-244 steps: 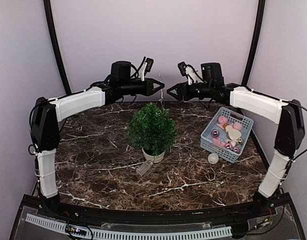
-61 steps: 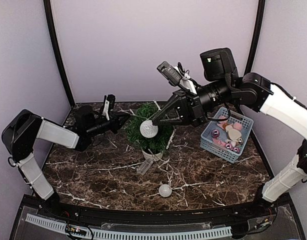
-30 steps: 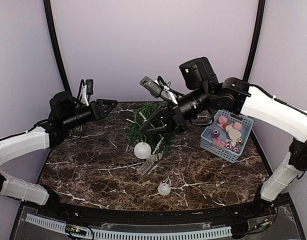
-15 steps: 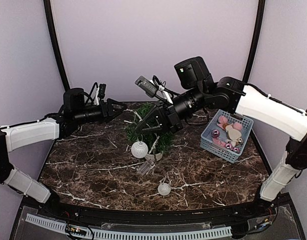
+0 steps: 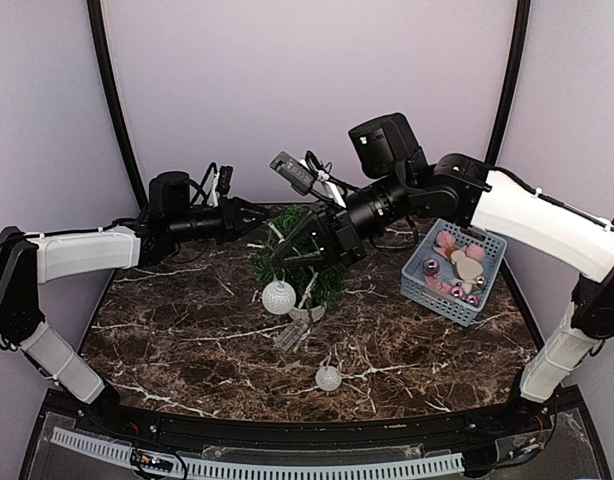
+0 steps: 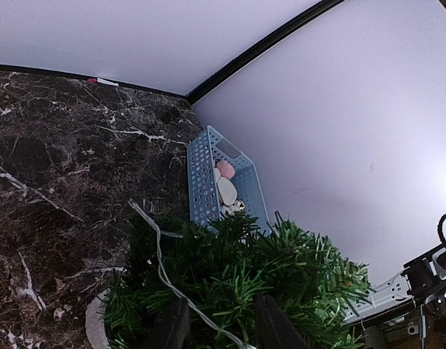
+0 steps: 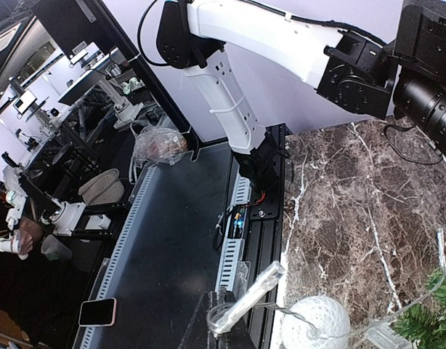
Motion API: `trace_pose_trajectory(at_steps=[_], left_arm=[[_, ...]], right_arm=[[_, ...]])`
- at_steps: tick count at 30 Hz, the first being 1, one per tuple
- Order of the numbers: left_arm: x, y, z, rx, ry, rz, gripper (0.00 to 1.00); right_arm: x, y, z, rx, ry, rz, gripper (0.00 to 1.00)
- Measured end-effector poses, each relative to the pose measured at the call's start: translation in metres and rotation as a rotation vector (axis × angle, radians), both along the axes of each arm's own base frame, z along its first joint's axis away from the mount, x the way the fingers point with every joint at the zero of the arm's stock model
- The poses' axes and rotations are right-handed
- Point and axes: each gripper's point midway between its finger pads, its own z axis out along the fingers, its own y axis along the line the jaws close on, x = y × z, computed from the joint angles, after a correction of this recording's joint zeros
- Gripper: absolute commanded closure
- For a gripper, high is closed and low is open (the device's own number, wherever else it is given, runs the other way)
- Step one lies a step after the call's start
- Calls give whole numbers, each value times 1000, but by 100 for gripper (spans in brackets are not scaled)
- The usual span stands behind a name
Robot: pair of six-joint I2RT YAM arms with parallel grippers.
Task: Decorate the small christmas tree
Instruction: Wrap the side of the string light in the gap of the branches.
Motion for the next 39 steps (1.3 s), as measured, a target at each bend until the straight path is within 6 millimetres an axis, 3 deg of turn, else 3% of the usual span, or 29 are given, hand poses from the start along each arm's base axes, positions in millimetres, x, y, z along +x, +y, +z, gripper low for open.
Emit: trace_pose_trajectory(at_steps=[10, 16, 24, 31, 39], left_arm=[[-2, -4, 0, 2, -4, -4, 100], [-2, 0, 8, 7, -27, 25, 100], [4, 21, 31, 51, -133, 126, 100], [29, 31, 0, 118, -112, 163, 100], [48, 36, -27, 175, -94, 186, 100]], right_arm=[[1, 1, 0, 3, -7, -7, 100], [5, 3, -3, 4, -13, -25, 100], [9, 7, -11, -6, 8, -53, 100], [7, 15, -17, -9, 24, -47, 100], [8, 24, -38, -46, 61, -44, 100]])
